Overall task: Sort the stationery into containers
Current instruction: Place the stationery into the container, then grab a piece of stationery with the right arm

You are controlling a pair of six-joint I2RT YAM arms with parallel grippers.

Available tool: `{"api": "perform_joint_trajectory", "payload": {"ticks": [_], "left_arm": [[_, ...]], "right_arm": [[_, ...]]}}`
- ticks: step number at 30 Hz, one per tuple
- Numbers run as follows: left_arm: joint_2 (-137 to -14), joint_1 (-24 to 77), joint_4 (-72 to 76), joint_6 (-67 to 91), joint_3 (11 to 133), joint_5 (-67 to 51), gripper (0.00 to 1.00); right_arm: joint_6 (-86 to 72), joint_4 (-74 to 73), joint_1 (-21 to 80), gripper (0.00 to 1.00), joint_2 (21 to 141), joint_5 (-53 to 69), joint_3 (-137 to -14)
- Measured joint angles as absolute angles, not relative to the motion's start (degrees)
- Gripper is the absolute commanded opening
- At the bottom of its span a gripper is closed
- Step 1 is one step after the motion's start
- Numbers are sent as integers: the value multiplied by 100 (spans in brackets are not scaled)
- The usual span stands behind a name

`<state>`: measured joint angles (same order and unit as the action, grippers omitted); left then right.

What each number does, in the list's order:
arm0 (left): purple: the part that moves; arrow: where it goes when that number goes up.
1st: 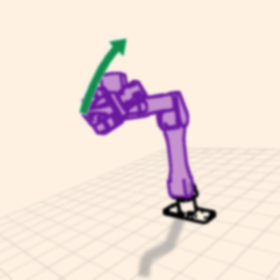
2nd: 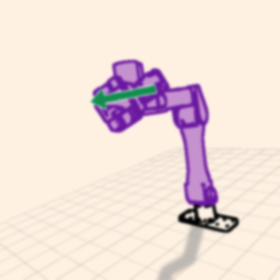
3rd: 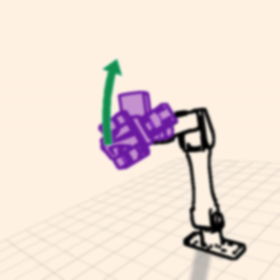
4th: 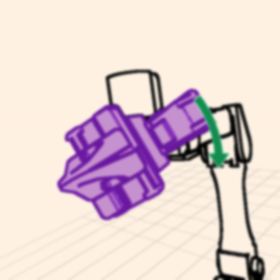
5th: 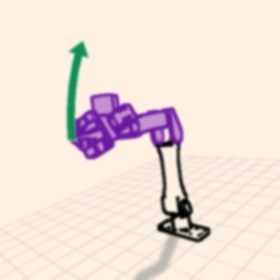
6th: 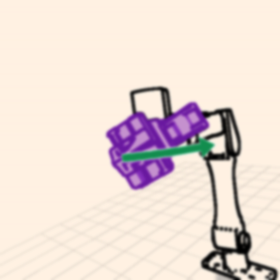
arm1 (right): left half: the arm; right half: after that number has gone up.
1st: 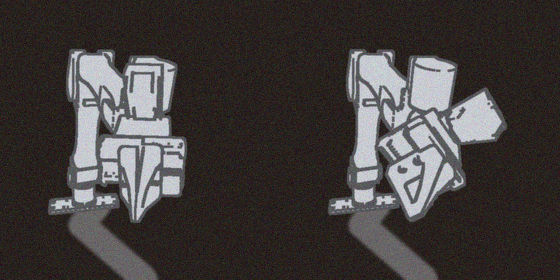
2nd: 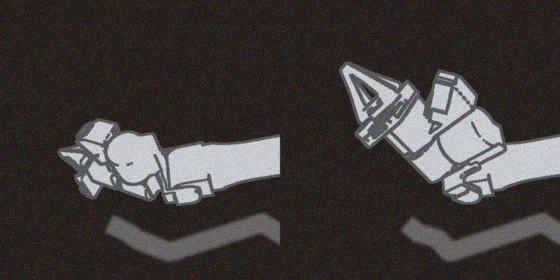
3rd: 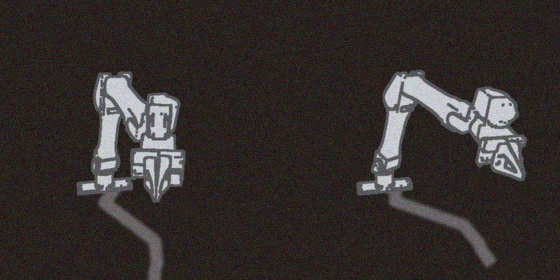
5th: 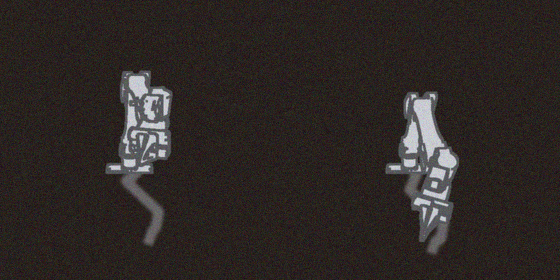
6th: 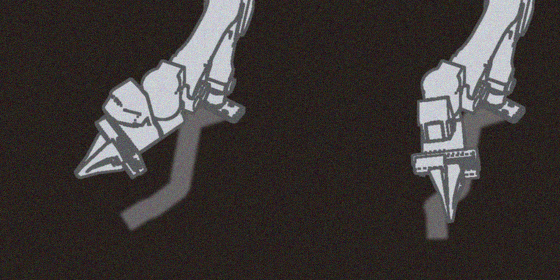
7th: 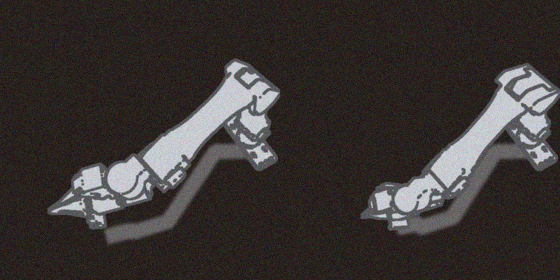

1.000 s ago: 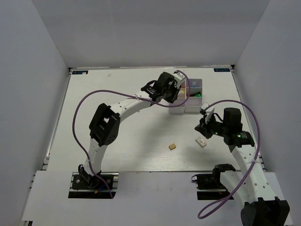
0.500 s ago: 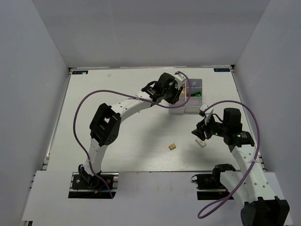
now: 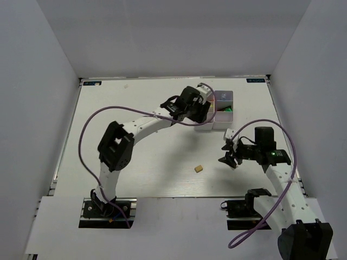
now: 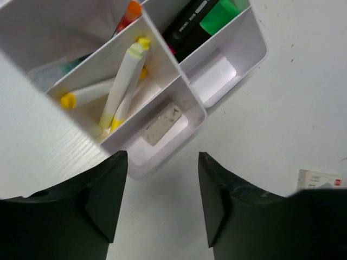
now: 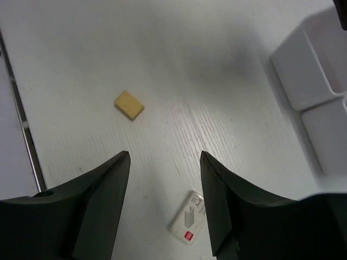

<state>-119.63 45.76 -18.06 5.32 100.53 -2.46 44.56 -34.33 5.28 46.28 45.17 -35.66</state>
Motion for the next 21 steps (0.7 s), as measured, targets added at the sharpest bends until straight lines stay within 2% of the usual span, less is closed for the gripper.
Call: {"api": "perform_joint_trajectory", "payload": {"ticks": [1, 3, 8, 13, 17, 21], "left_arm": [[-11786, 4569, -1800, 716, 9865, -178, 71], [-11135, 4528, -1986, 1052, 9212, -34, 99], [-8670, 4442, -1942, 1949, 6921, 217, 99], [-6267, 4440, -1949, 2943, 4613, 373, 99], [-5271, 4440, -2250, 3514, 3627, 486, 99], [-4652, 4440, -2561, 3881, 3358, 609, 99]], "right_arm": [[4866, -3553, 537, 61, 4676, 4687, -3548], [5734, -3785, 591, 62, 4884, 4965, -3496], [7251, -4180, 976, 64, 5902, 5111, -3529], [7837, -4110, 1774, 66, 6755, 4630, -3634], [7629, -3771, 2425, 66, 7109, 4115, -3739], [7179, -3275, 2936, 66, 7487, 3653, -3955]]}}
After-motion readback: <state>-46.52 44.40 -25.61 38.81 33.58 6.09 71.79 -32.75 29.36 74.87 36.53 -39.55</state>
